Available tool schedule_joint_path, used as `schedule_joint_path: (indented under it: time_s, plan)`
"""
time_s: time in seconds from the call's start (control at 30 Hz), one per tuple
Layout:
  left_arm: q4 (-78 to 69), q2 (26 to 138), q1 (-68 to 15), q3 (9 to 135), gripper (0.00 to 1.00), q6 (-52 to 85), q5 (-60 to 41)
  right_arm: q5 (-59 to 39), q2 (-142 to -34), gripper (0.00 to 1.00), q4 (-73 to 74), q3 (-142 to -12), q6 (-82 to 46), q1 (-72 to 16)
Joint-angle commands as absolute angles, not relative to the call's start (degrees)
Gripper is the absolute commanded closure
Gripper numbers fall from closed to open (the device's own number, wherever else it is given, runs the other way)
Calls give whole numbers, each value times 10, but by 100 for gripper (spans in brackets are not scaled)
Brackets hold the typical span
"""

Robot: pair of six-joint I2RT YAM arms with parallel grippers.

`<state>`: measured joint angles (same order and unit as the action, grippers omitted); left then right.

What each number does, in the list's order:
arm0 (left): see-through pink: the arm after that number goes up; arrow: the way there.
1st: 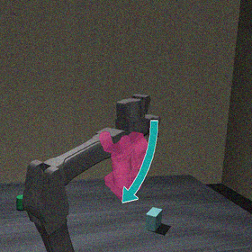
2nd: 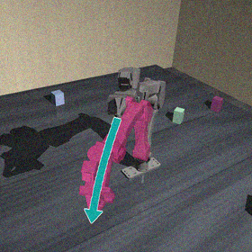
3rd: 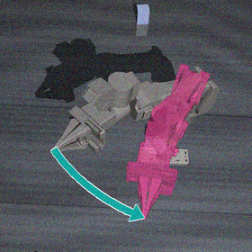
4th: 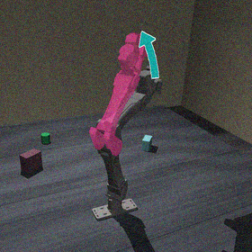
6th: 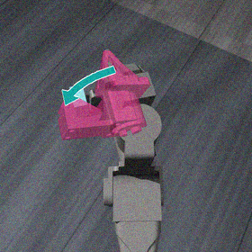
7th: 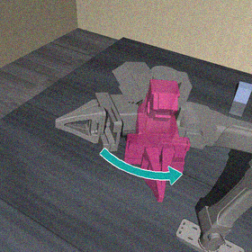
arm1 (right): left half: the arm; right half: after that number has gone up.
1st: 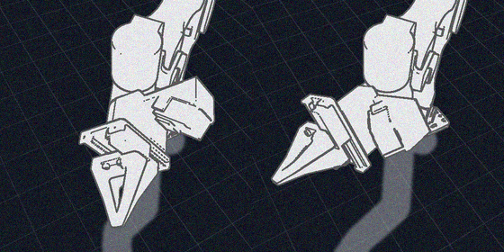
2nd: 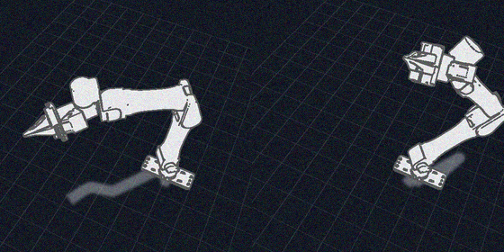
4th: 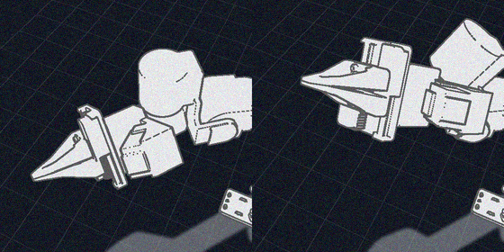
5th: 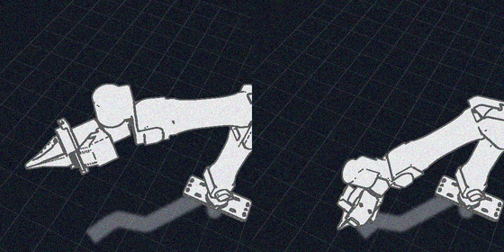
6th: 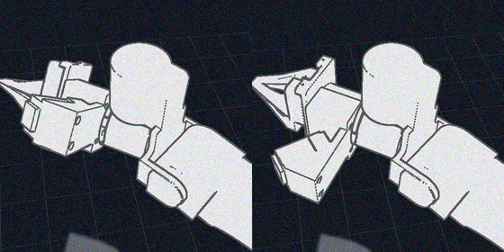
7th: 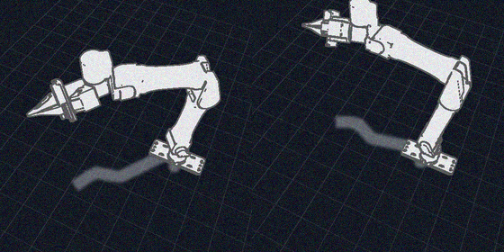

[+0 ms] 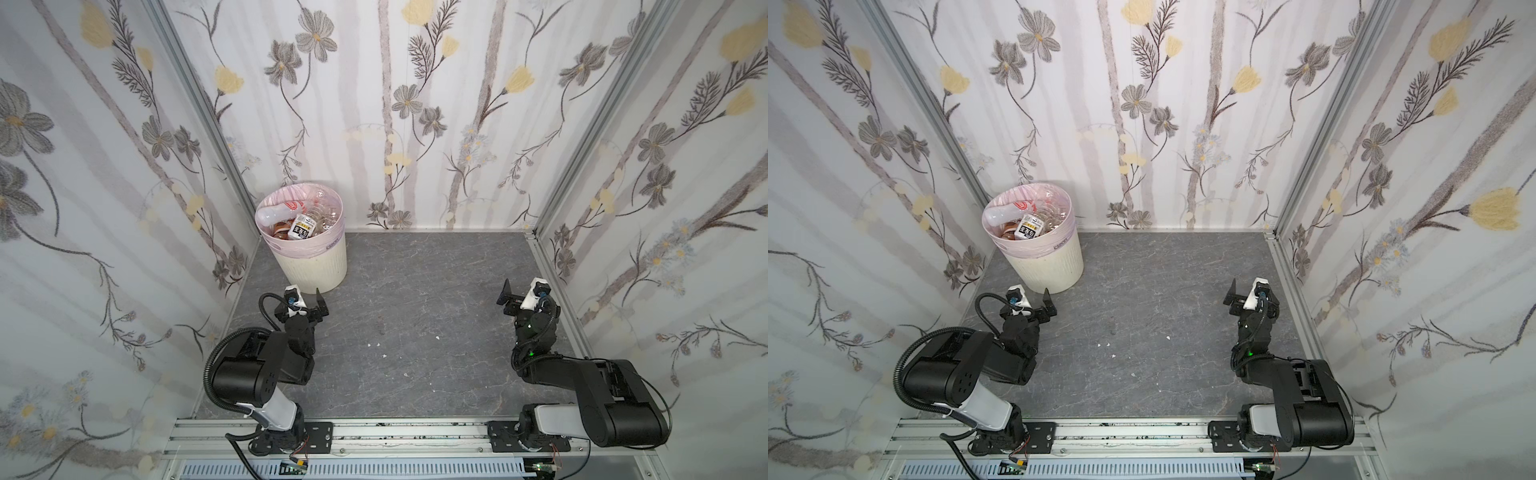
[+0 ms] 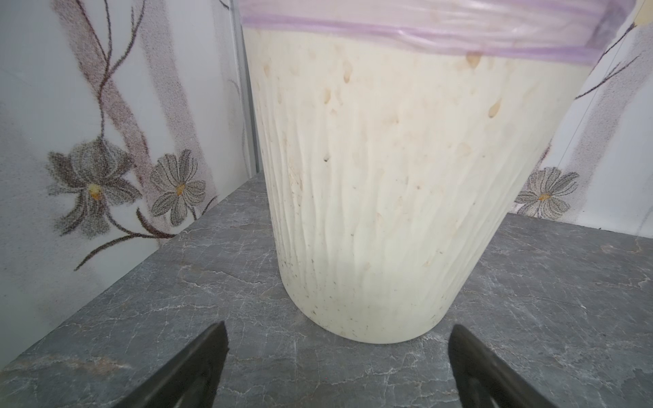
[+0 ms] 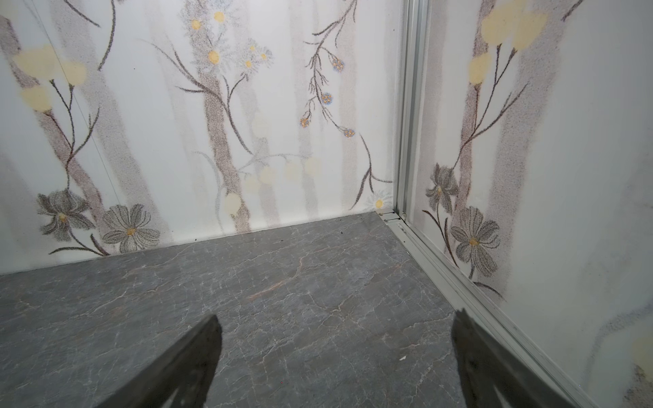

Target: Throw the plastic bottles in the bin

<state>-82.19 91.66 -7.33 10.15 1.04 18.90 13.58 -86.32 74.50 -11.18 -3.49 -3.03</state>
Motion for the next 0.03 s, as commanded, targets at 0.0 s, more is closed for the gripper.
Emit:
schedule_joint_path:
  time_s: [0.0]
  plan:
    - [-846, 917, -73, 105, 0, 5, 195, 124, -864, 0, 757, -111, -26, -30]
